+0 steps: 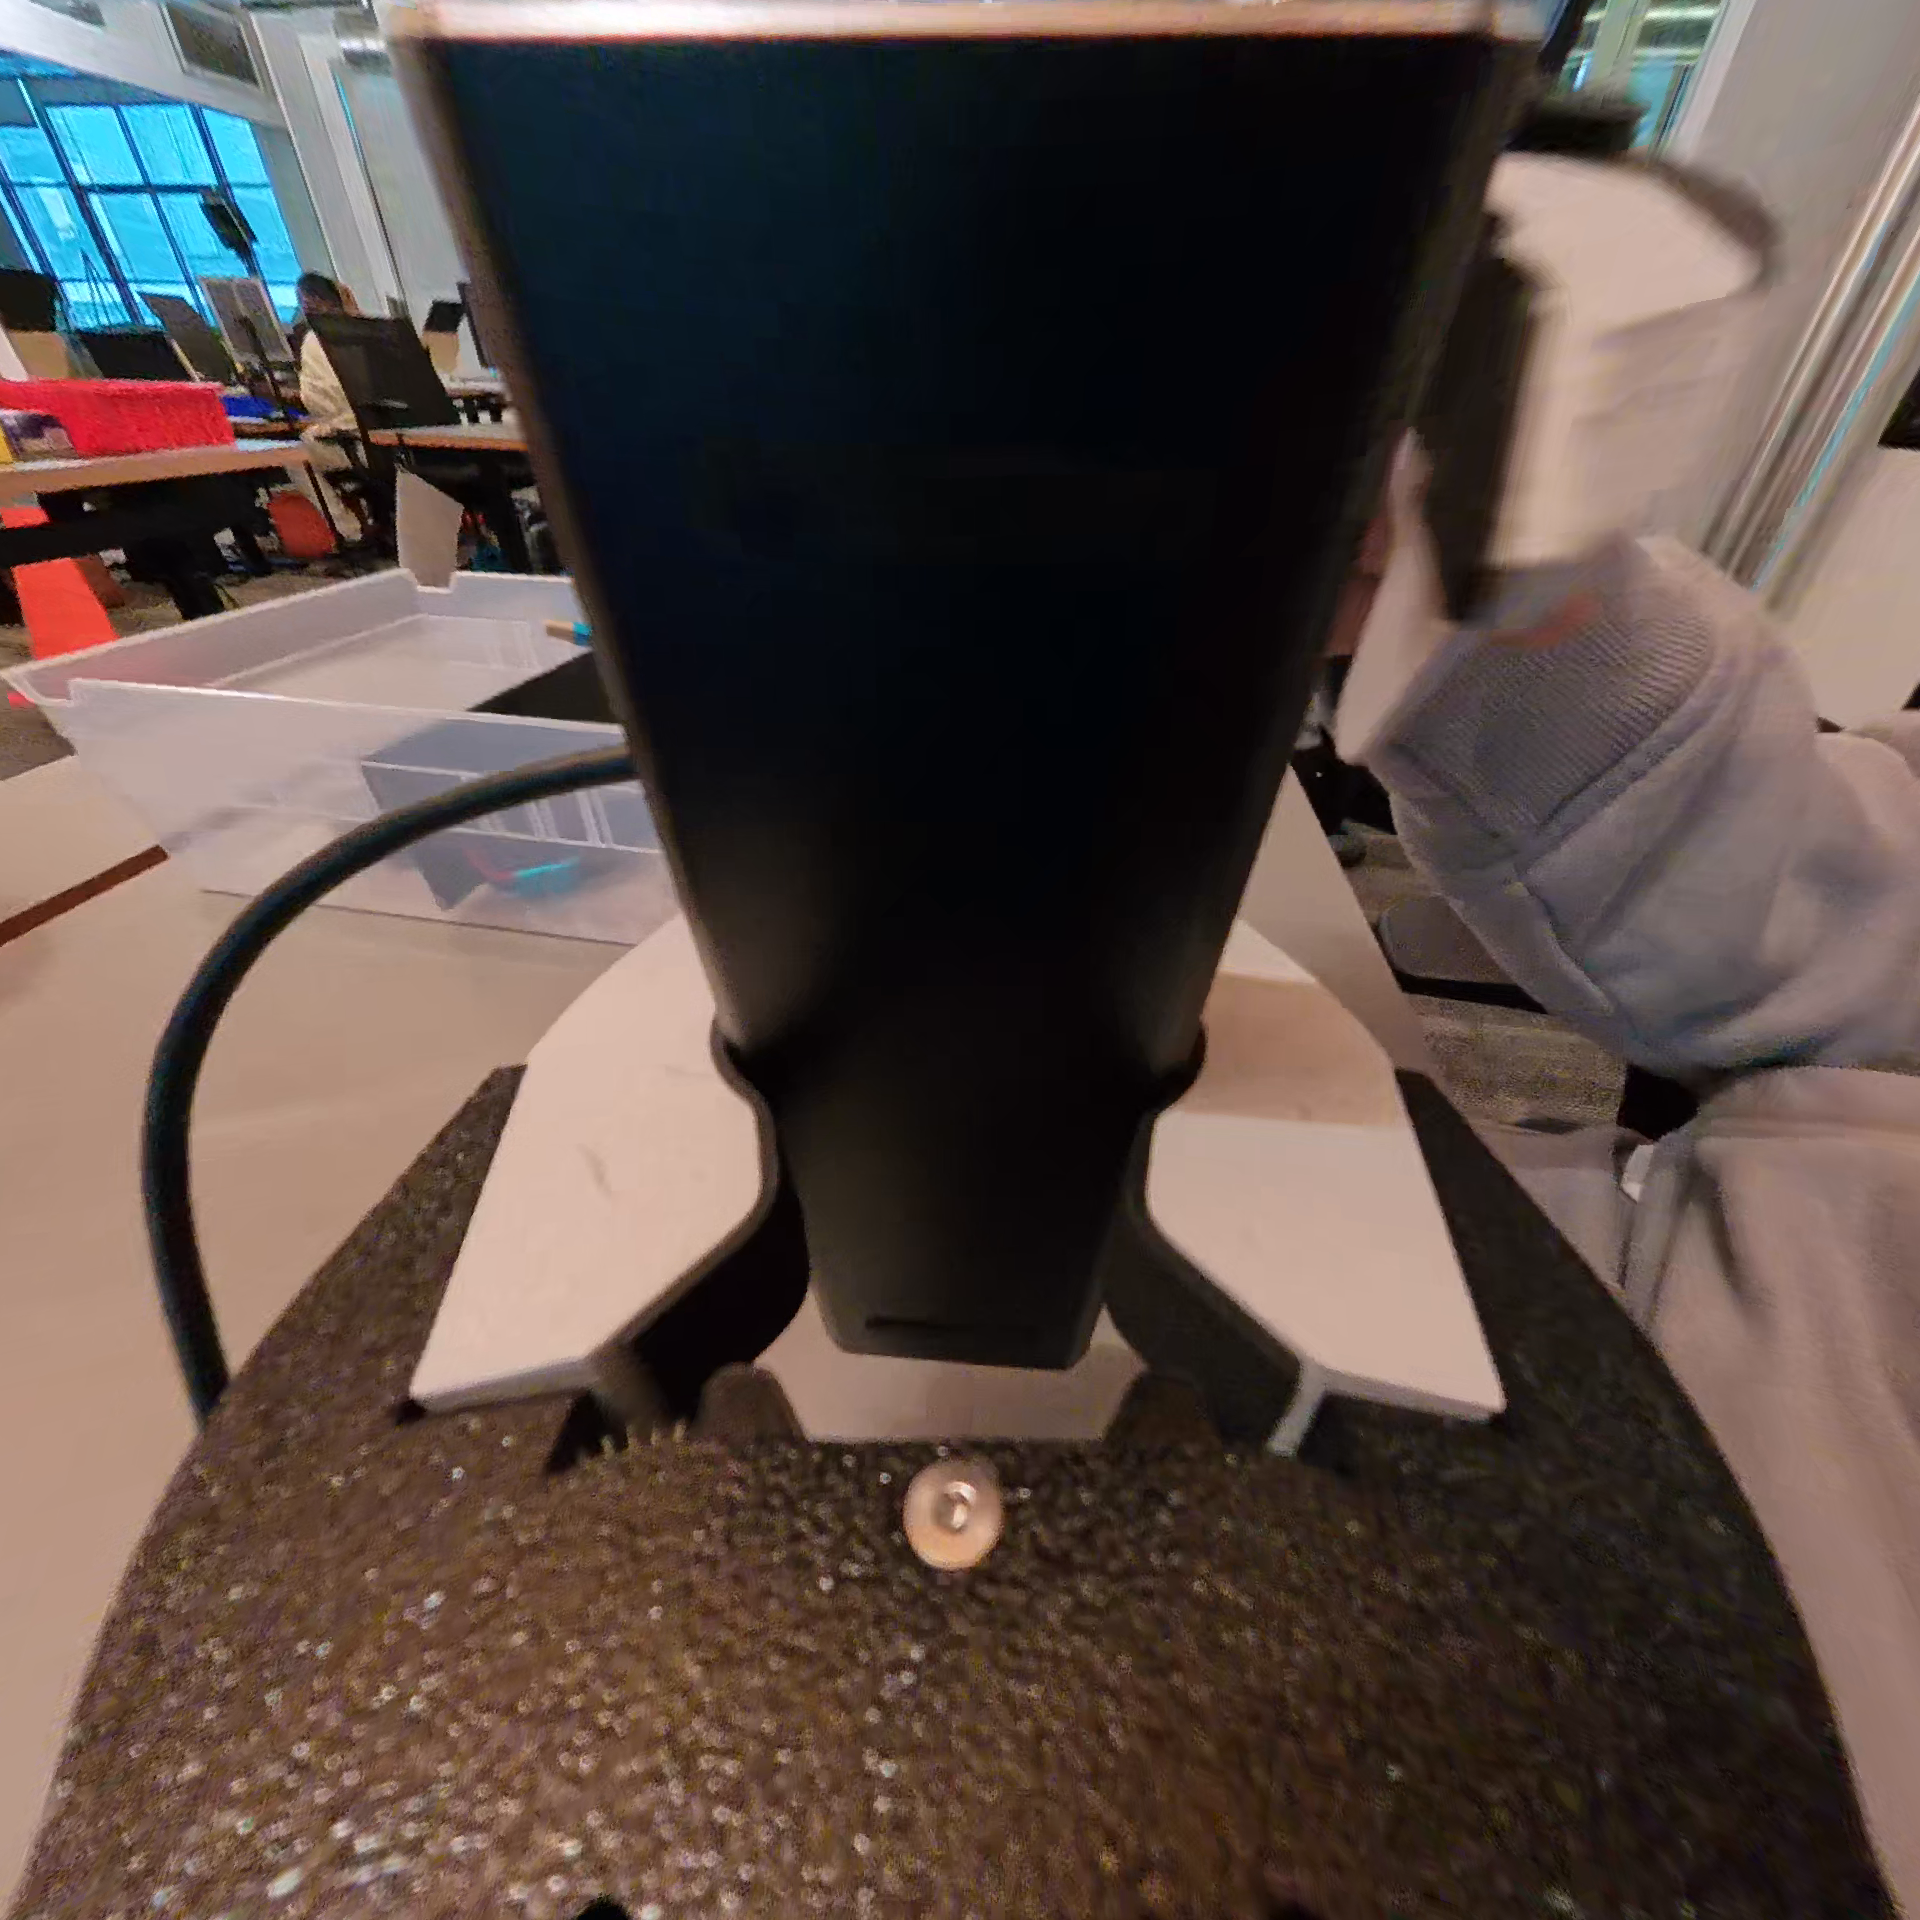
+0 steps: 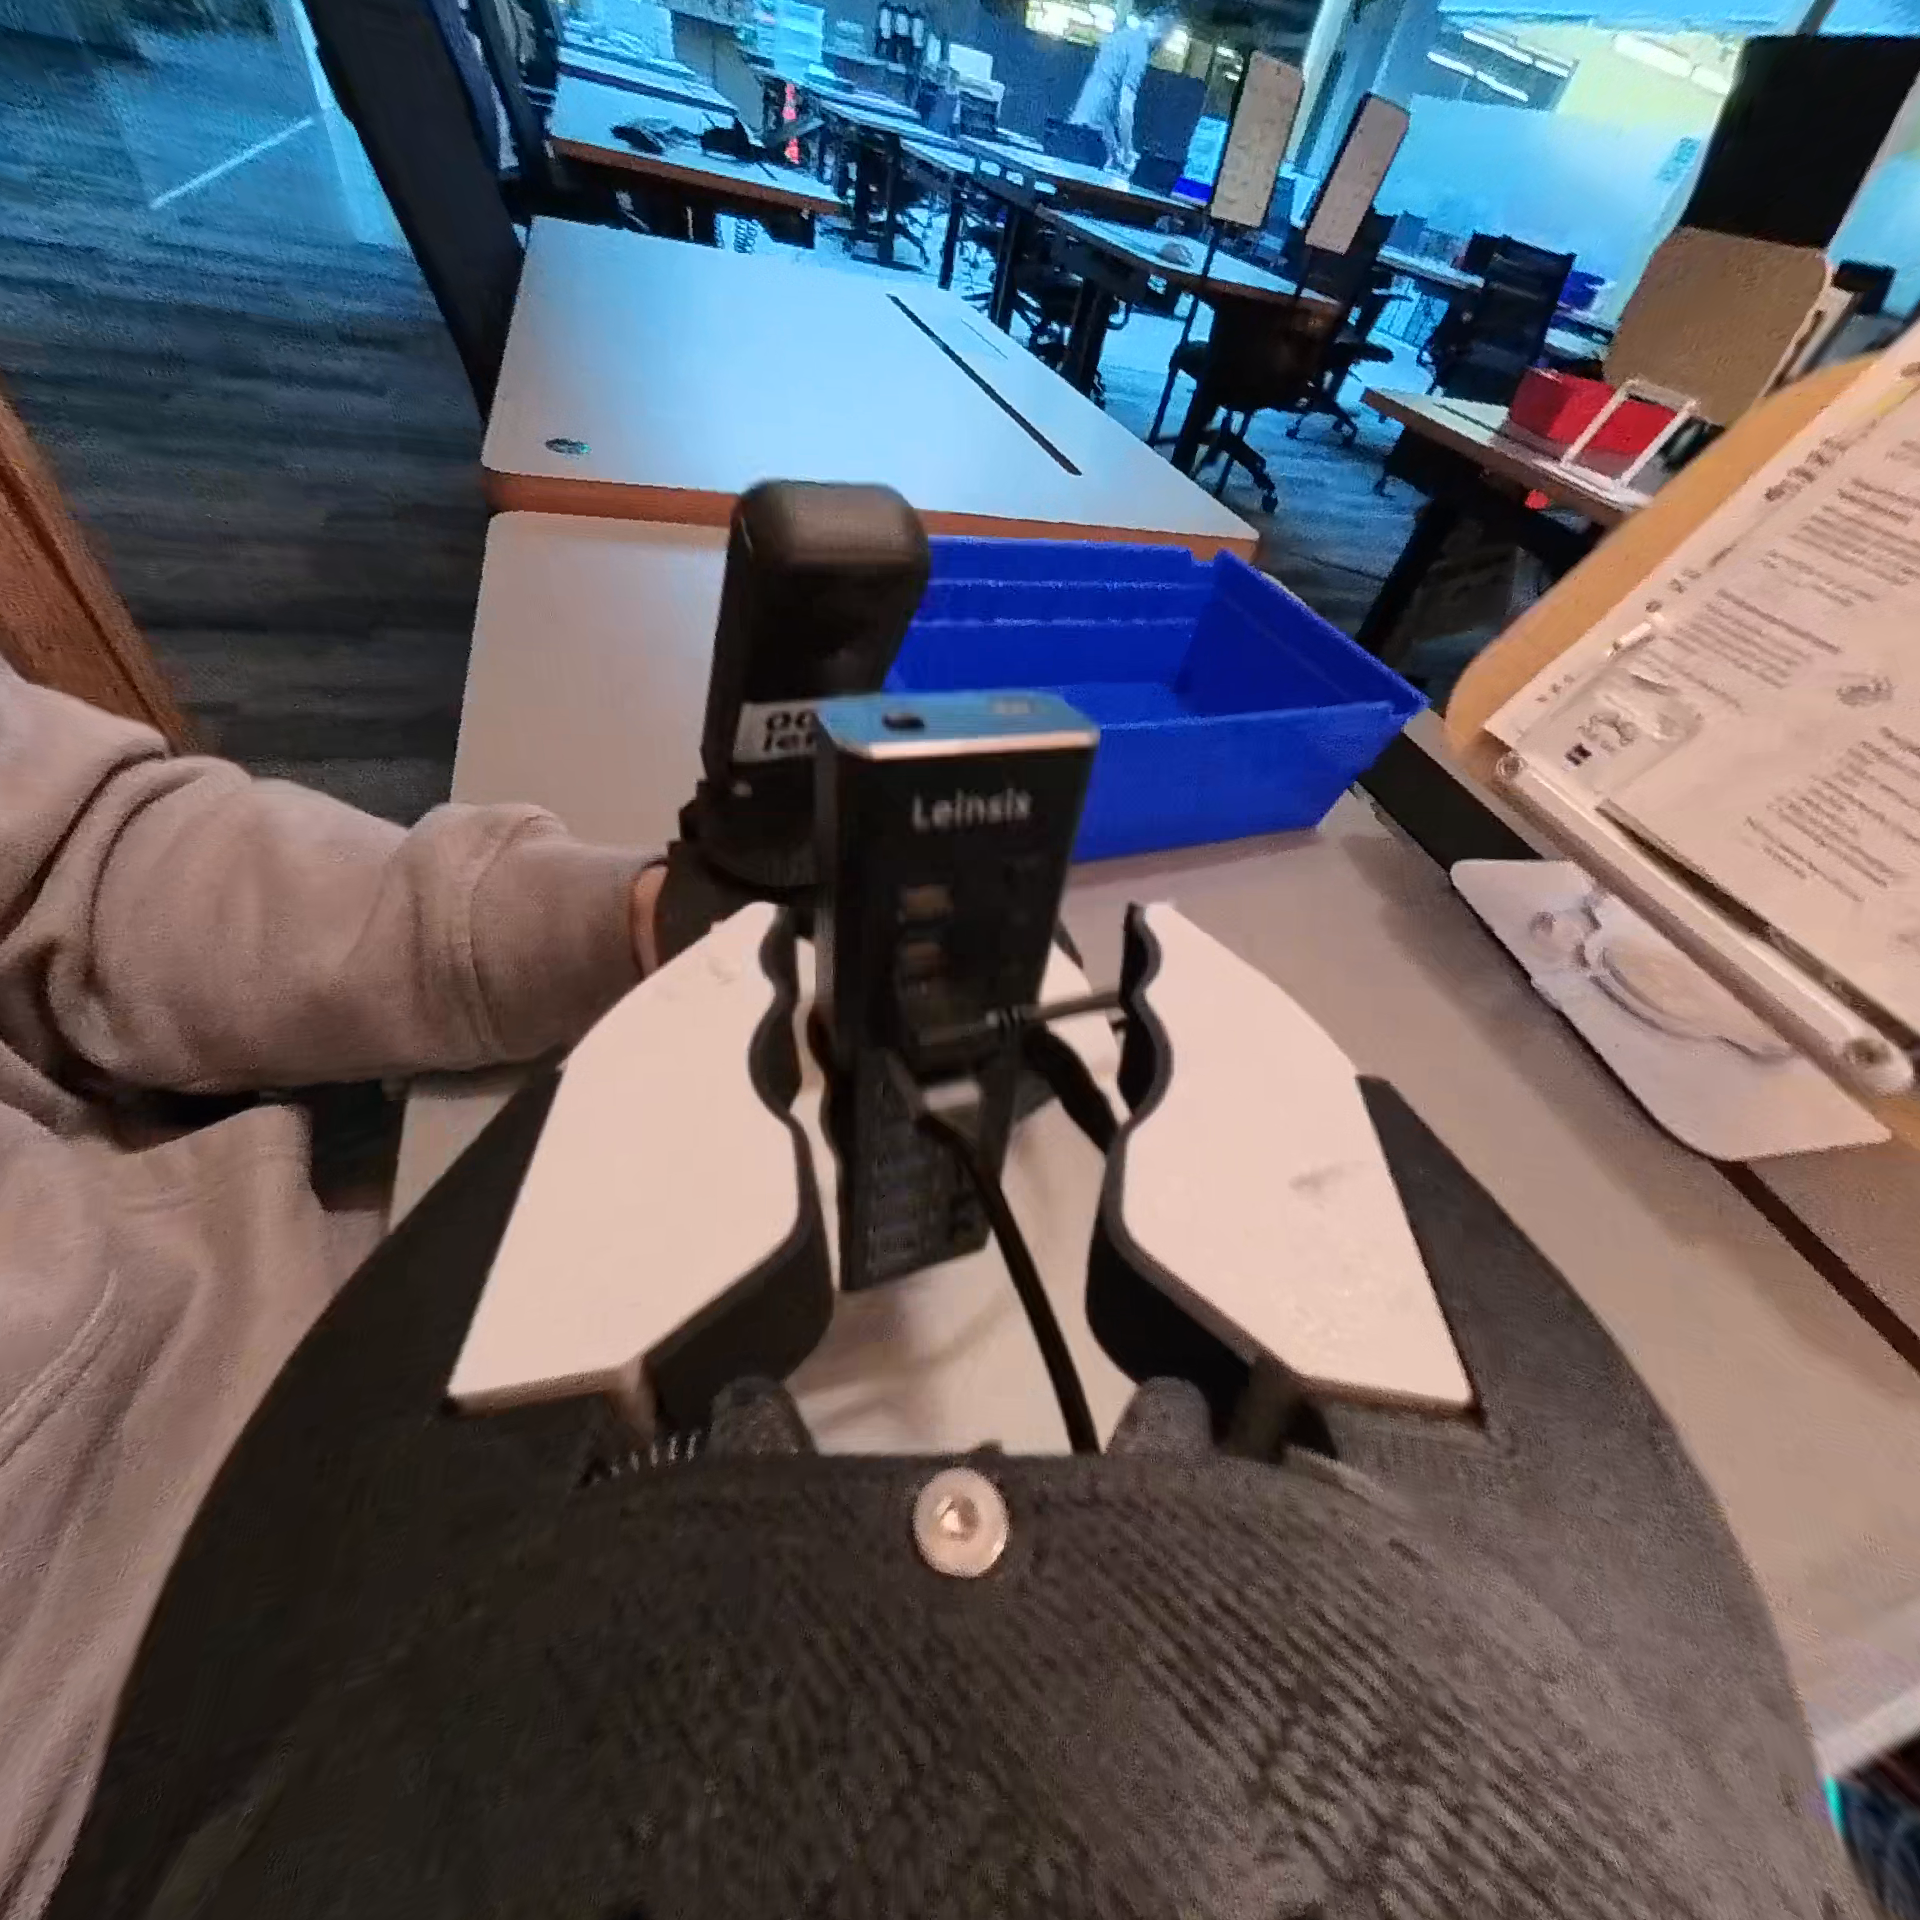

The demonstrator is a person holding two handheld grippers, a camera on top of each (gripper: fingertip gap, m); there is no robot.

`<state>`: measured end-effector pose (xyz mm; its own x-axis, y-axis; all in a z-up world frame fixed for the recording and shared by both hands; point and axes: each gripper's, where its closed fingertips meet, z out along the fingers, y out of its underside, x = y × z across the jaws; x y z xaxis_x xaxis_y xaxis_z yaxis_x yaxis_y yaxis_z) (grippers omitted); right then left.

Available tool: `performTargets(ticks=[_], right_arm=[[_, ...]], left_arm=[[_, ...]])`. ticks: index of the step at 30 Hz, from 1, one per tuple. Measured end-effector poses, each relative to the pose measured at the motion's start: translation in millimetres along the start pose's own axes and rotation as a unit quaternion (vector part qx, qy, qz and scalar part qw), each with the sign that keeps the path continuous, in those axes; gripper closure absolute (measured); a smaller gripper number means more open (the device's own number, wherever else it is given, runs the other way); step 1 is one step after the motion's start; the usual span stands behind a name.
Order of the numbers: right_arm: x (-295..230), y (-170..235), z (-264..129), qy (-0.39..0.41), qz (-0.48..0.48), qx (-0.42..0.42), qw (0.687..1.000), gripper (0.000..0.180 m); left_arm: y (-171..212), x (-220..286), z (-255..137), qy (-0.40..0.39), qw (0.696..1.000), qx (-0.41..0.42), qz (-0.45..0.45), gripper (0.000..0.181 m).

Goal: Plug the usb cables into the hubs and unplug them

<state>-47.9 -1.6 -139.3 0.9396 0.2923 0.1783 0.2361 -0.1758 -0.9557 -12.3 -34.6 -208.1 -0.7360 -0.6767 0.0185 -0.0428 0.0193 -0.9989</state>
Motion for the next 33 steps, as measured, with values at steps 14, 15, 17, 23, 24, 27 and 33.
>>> performTargets(ticks=[14, 15, 17, 23, 24, 27, 33], right_arm=[[-21, 39, 10, -0.056, 0.045, -0.044, 0.996, 0.159], [-21, 39, 10, -0.055, 0.042, -0.048, 0.996, 0.160], [-20, 39, 10, -0.051, 0.042, -0.056, 0.996, 0.160], [-25, 40, 5, -0.074, 0.035, -0.095, 0.992, 0.161], [-26, 43, 2, -0.084, 0.033, -0.111, 0.990, 0.161], [-24, 48, -3, -0.088, 0.016, -0.142, 0.986, 0.161], [-21, 45, 1, -0.073, 0.010, -0.143, 0.987, 0.162]], left_arm=[[1, 9, -14, 0.039, 0.998, -0.002, 0.054, 0.108], [1, 9, -14, 0.040, 0.998, -0.003, 0.053, 0.108], [1, 9, -14, 0.038, 0.998, -0.001, 0.051, 0.108], [-5, 12, -16, 0.045, 0.997, 0.025, 0.054, 0.108], [-5, 13, -15, 0.046, 0.997, 0.023, 0.058, 0.108], [-3, 14, -10, 0.045, 0.997, 0.015, 0.058, 0.108], [1, 12, -8, 0.036, 0.998, -0.003, 0.046, 0.109]])
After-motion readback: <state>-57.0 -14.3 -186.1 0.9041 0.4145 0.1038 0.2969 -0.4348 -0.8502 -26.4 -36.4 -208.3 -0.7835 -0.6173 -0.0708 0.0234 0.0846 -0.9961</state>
